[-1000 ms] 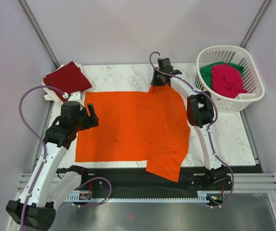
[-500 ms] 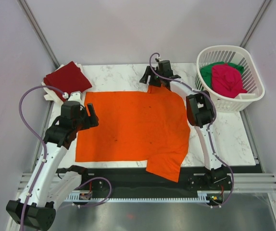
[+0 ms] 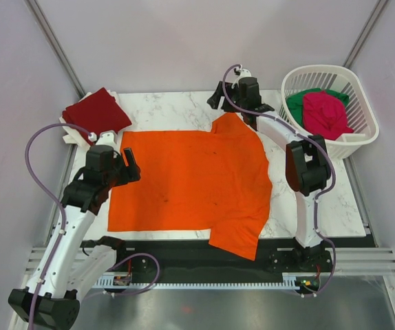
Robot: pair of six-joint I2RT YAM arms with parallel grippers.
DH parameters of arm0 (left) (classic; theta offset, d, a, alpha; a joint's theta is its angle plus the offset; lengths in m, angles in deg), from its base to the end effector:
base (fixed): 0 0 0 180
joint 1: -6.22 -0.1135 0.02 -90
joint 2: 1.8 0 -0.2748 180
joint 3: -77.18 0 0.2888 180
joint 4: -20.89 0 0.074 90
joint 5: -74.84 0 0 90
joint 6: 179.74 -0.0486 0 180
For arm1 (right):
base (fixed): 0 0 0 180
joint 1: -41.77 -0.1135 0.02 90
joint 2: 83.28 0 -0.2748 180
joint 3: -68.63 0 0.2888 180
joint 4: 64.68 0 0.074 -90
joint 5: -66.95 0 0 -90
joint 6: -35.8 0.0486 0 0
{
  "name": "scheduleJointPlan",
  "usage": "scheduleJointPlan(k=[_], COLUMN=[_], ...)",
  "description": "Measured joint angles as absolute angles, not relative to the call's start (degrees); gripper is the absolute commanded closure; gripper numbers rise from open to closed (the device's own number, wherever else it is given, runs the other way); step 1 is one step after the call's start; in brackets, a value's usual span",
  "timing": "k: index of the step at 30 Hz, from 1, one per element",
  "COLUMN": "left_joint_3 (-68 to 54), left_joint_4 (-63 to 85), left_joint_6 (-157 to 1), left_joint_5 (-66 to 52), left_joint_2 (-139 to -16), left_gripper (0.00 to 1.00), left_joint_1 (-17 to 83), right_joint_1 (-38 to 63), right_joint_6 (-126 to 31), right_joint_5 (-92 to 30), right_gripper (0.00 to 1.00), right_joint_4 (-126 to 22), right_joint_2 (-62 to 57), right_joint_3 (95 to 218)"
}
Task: Fold and stack the t-shirts
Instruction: Flatten the tshirt out
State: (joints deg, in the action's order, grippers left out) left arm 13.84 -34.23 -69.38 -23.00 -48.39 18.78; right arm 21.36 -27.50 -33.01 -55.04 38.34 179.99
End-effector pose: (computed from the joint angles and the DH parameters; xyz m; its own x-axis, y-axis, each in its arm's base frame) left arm 0.2000 -0.0378 0.3205 -0.6067 -0.2180 -0.7645 -0.1067 0.9753 -0.1934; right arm 0.5246 0.2042 0.2546 -0.5078 0.2832 -0.8136 -0.2997 0.8273 0.4751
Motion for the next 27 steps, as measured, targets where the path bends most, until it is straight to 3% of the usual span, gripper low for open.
scheduleJointPlan(k=[14, 27], left_joint_3=[13.82, 13.86], left_joint_4=[-36.53, -37.29], left_joint_6=[-69.29, -68.25], left_joint_5=[-21.08, -24.03], left_joint_2=[-44.57, -43.63], left_gripper=[0.2, 0.21], left_joint_1=[18.8, 18.78], right_joint_1=[21.36, 24.47], right_joint_6=[-26.36, -21.57], right_joint_5=[-32.83, -32.22], right_gripper=[0.17, 0.16], right_joint_4=[-52.0, -51.01], right_joint_2=[49.62, 63.37], right_joint_3=[179.71, 199.4])
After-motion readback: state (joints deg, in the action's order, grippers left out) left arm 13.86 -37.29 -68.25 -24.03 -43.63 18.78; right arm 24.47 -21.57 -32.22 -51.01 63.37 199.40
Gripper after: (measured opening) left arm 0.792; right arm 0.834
